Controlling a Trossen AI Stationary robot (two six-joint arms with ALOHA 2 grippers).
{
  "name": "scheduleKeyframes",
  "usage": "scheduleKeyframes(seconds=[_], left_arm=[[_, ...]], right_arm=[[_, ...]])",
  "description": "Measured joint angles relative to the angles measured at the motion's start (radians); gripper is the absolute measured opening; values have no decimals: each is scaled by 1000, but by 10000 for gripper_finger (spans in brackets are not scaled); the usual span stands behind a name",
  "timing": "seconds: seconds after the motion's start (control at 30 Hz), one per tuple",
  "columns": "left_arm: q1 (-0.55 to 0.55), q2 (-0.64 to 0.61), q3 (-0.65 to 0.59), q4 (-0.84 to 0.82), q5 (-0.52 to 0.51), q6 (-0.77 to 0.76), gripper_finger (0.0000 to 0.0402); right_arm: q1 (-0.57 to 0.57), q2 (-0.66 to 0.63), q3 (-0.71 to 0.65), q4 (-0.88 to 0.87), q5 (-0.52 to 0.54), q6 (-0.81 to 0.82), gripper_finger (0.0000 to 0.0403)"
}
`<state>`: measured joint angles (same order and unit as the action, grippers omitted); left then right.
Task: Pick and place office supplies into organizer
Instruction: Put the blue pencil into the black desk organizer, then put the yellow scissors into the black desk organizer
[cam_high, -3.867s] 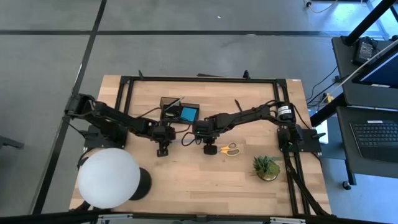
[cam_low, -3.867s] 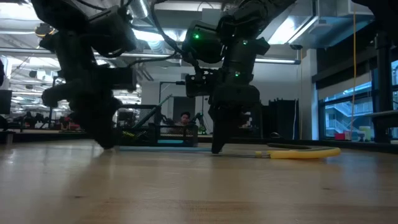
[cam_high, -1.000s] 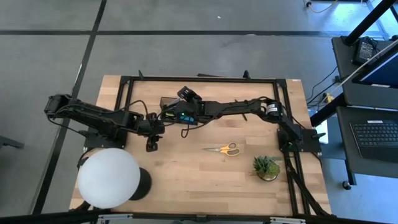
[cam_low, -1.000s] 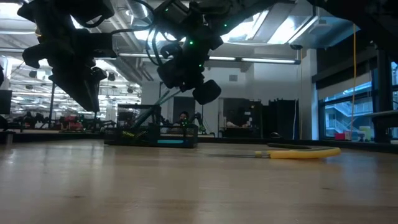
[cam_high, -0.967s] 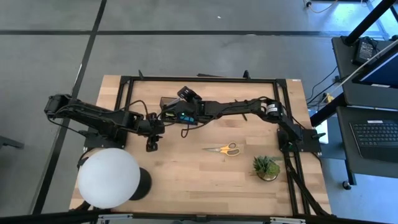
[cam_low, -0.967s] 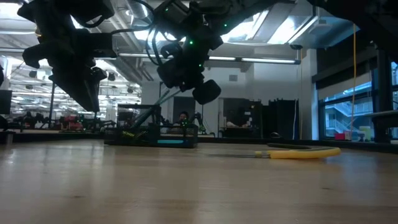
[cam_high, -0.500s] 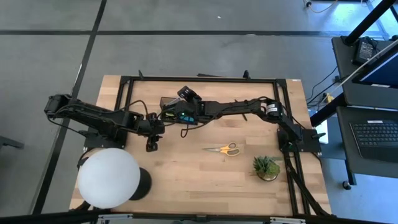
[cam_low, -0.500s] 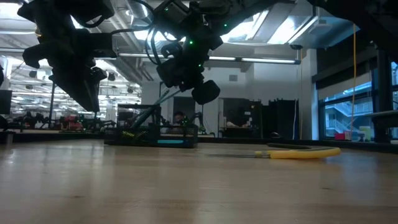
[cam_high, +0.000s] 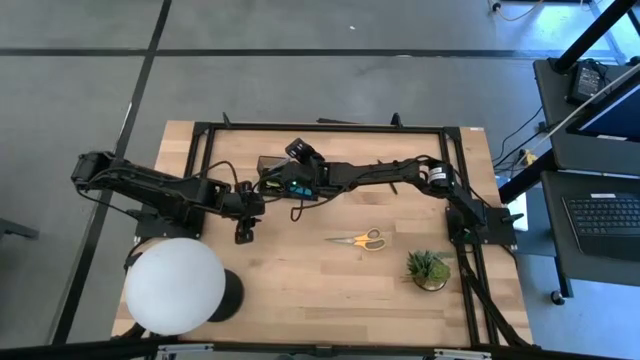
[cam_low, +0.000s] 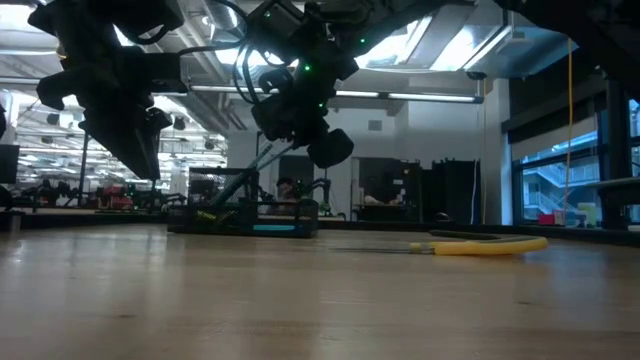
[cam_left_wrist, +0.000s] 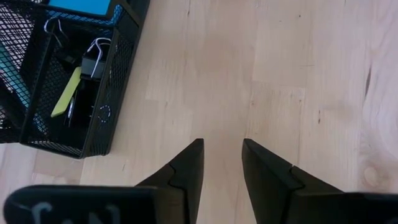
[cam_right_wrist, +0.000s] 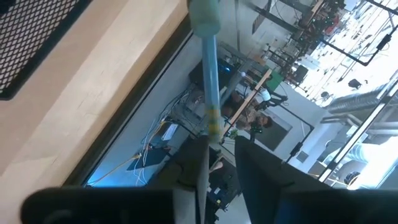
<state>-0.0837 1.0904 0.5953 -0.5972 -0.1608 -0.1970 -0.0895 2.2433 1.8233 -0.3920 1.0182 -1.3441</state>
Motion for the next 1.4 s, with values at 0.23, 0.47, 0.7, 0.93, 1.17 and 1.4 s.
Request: scheduleKeyframes(seconds=[0.23, 0.47, 0.7, 0.93, 1.17, 1.4], left_arm=[[0, 0, 0, 0, -2, -1, 102], [0, 0, 0, 2, -2, -2, 106], [0, 0, 0, 2, -5, -2, 105], [0, 0, 0, 8, -5, -2, 106], [0, 0, 0, 93, -5, 1, 107], [0, 17, 0, 251, -5, 73, 109]], right_arm=[[1, 0, 0, 48, 13, 34, 91], [25, -12, 0, 59, 54, 65, 92], [71, -106, 1, -202, -30, 447, 92], [108, -222, 2, -634, -323, 1039, 92], [117, -246, -5, -904, -746, 1403, 92], [159, -267, -164, -873, -863, 1419, 93]])
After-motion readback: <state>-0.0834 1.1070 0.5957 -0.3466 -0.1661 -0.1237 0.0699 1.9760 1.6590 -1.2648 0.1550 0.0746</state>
